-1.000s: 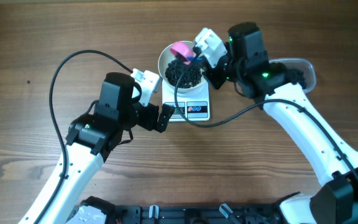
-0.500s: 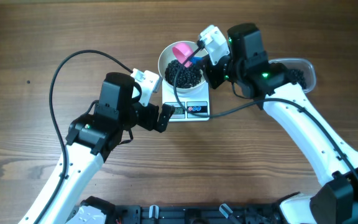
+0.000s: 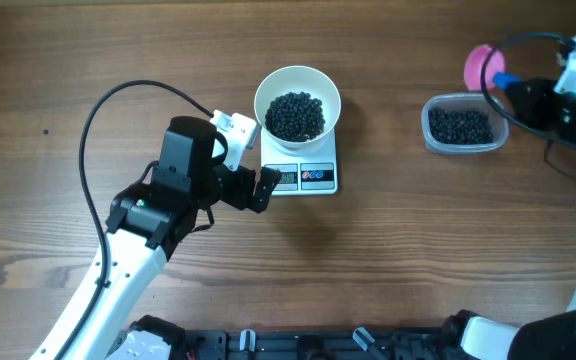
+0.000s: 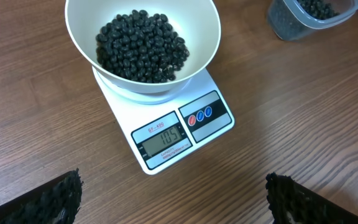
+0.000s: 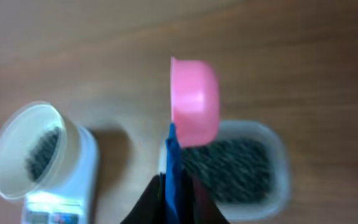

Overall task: Scoop item into bowl and weigh 150g on scale
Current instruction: 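Move the empty scoop back into the bean tub with the right gripper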

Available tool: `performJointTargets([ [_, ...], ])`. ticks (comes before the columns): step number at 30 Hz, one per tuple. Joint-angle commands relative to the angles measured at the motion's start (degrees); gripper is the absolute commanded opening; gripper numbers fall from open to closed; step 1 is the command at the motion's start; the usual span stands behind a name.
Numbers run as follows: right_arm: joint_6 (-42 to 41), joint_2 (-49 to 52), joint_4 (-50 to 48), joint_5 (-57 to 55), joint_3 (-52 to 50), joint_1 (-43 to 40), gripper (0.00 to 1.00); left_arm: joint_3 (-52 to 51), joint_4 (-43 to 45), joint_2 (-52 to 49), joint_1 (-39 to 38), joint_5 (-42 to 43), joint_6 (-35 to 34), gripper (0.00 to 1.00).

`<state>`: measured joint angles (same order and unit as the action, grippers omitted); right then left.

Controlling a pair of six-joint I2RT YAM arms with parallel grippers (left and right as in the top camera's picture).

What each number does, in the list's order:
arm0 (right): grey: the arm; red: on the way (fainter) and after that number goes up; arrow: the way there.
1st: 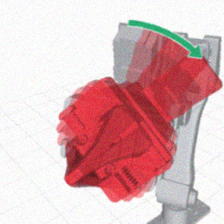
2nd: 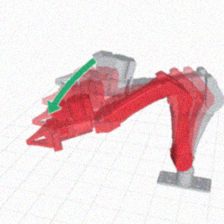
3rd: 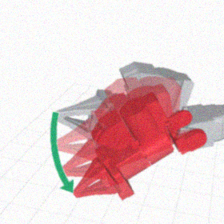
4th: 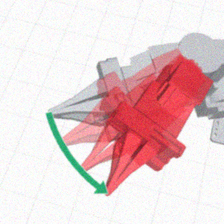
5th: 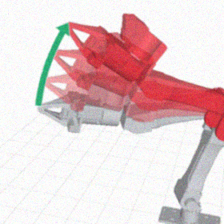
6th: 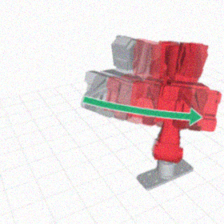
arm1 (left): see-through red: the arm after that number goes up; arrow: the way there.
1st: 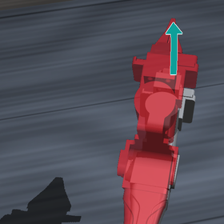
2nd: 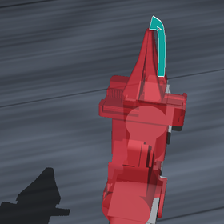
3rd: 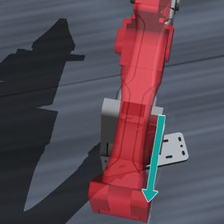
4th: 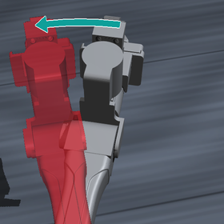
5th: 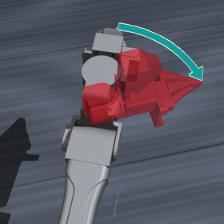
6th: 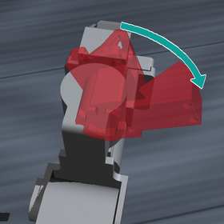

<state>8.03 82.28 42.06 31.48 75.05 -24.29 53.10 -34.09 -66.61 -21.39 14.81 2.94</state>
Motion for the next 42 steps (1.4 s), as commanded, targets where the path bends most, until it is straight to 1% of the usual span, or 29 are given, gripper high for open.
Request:
performJointTargets([
  [1,15.13,0.68,2.43,-9.29,0.24,0.98,0.04,0.74,0.17,-0.15,-0.2,-0.35,1.16,1.0],
  [5,17.51,2.95,3.23,-23.32,0.24,3.54,0.04,0.74,0.17,-0.15,-0.2,-0.35,1.16,1.0],
  [8,17.49,3.69,3.61,-28.68,0.24,5.55,0.04,0.74,0.15,-0.15,-0.2,-0.35,1.14,1.0],
  [13,17.49,6.91,4.92,-30.03,0.24,9.22,0.04,0.74,0.17,-0.15,-0.2,-0.35,1.16,1.0],
  [16,17.33,9.51,5.66,-37.03,0.24,11.13,0.04,0.74,0.15,-0.15,-0.2,-0.35,1.16,1.0],
  [19,15.89,10.75,6.16,-37.46,0.24,11.61,0.04,0.74,0.17,-0.15,-0.2,-0.35,1.16,1.0],
  [20,15.85,11.28,6.95,-36.44,0.24,11.58,0.04,0.74,0.17,-0.15,-0.2,-0.35,1.16,1.0],
  [25,15.76,12.52,9.01,-22.01,0.24,11.58,0.04,0.74,0.17,-0.15,-0.2,-0.35,1.16,1.0],
  [29,15.74,12.52,10.71,-16.46,0.24,11.58,0.04,0.74,0.17,-0.15,-0.2,-0.35,1.16,1.0],
  [32,11.47,12.52,10.54,-15.89,0.24,11.47,0.04,0.74,0.17,-0.15,-0.2,-0.35,1.16,1.0],
  [35,11.28,12.52,10.69,-12.87,0.24,11.08,0.04,0.74,0.17,-0.15,-0.2,-0.33,1.16,1.0],
  [39,11.28,12.55,11.41,-4.02,0.24,6.1,0.04,0.74,0.17,-0.15,-0.2,-0.35,1.16,1.0],
  [42,11.39,13.05,13.16,-0.92,0.24,1.51,0.04,0.74,0.17,-0.15,-0.2,-0.35,1.14,1.0],
])
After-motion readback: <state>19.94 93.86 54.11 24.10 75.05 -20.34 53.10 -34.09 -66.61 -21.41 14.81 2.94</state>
